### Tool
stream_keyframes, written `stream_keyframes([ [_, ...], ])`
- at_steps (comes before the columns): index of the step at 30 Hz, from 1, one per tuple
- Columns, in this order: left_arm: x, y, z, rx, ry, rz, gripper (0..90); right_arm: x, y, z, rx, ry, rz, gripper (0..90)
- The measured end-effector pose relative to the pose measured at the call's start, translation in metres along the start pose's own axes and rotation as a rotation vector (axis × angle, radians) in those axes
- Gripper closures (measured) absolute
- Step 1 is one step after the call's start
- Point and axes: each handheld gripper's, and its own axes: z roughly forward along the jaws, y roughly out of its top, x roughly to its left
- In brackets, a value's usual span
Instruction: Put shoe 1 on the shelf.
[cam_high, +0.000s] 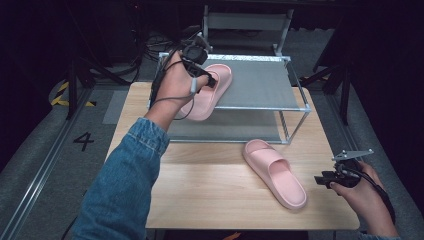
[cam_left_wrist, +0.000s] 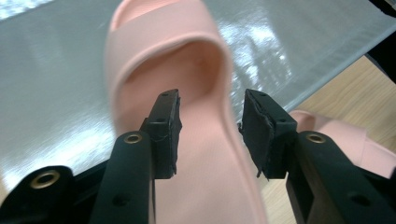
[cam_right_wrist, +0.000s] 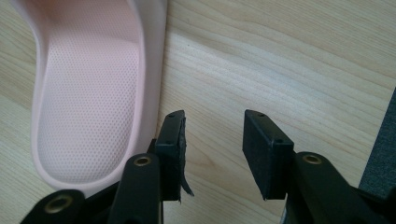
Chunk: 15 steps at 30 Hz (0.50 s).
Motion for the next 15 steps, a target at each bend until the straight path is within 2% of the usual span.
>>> stream_keyframes([
  [5,0.018,-0.031,-0.016,0.011,0.038,-0.001,65.7,0.001,0.001,0.000,0.004,0.002,0.002,60.8],
  [8,0.030,-0.049,-0.019,0.028,0.062,-0.006,71.1,0.000,0.000,0.001,0.002,0.000,-0.003,60.8],
  [12,0.043,-0.070,-0.017,0.049,0.070,-0.017,76.5,0.001,0.001,0.002,0.010,0.000,-0.004,60.8],
  [15,0.048,-0.080,-0.013,0.051,0.059,-0.026,79.5,0.002,0.002,0.003,0.013,0.003,-0.010,60.8],
])
